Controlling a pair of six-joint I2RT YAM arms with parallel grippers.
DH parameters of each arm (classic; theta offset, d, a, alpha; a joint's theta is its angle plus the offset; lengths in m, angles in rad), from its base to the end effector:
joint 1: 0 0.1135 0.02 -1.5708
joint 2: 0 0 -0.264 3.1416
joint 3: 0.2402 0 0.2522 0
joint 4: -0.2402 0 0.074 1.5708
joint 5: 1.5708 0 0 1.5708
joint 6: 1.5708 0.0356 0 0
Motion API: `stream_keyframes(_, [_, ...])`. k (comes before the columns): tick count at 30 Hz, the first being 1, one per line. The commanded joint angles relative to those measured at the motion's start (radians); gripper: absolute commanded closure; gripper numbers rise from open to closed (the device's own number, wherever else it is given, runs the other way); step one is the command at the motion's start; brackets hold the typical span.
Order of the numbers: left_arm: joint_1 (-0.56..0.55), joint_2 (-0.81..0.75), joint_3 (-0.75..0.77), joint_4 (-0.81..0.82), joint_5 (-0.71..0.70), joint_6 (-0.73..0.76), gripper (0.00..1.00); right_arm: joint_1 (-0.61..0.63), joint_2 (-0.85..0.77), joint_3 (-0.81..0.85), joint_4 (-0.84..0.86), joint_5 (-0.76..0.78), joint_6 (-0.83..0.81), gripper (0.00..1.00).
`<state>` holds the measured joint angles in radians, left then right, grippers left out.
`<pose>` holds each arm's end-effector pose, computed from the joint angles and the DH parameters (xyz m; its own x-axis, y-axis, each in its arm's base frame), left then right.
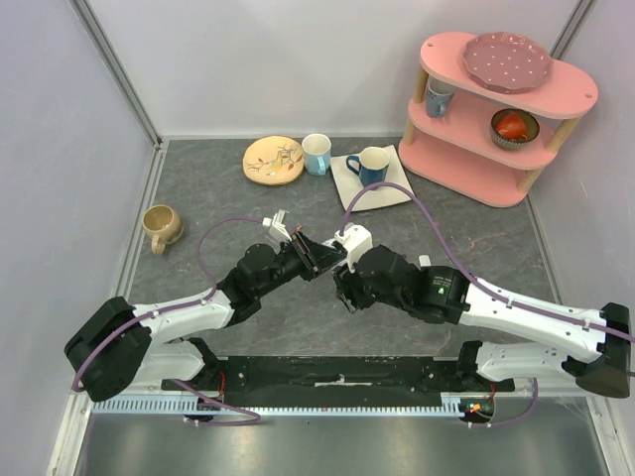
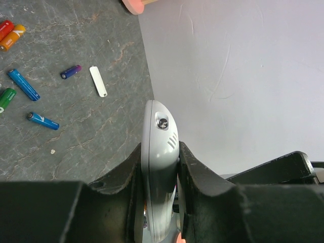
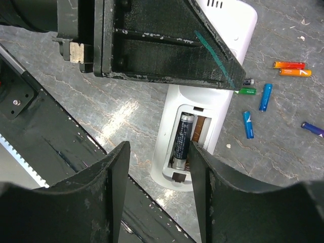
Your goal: Load the batteries into the remote control
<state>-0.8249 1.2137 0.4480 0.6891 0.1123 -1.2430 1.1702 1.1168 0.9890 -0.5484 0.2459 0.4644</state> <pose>0.1701 -0.1900 0.2260 -0.7795 -0.5426 -0.3129 0.2102 0.2439 -0.9467 0.1014 0.2171 0.3111 -0.5851 -0.2675 -0.7656 -0.6230 0.7526 0.2131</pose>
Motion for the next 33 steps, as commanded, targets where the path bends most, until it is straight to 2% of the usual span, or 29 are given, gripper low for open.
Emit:
stream_keyframes(1, [0.004,-0.026,0.017,0.067,-0.019,-0.030,0.98,0.016,0.012,0.000,0.015,0.001,0.017,0.45])
stream_keyframes(33, [0.004,-0.045,0.012,0.066,-0.028,-0.038,0.98,0.031,0.052,0.025,0.013,0.026,0.029,0.63])
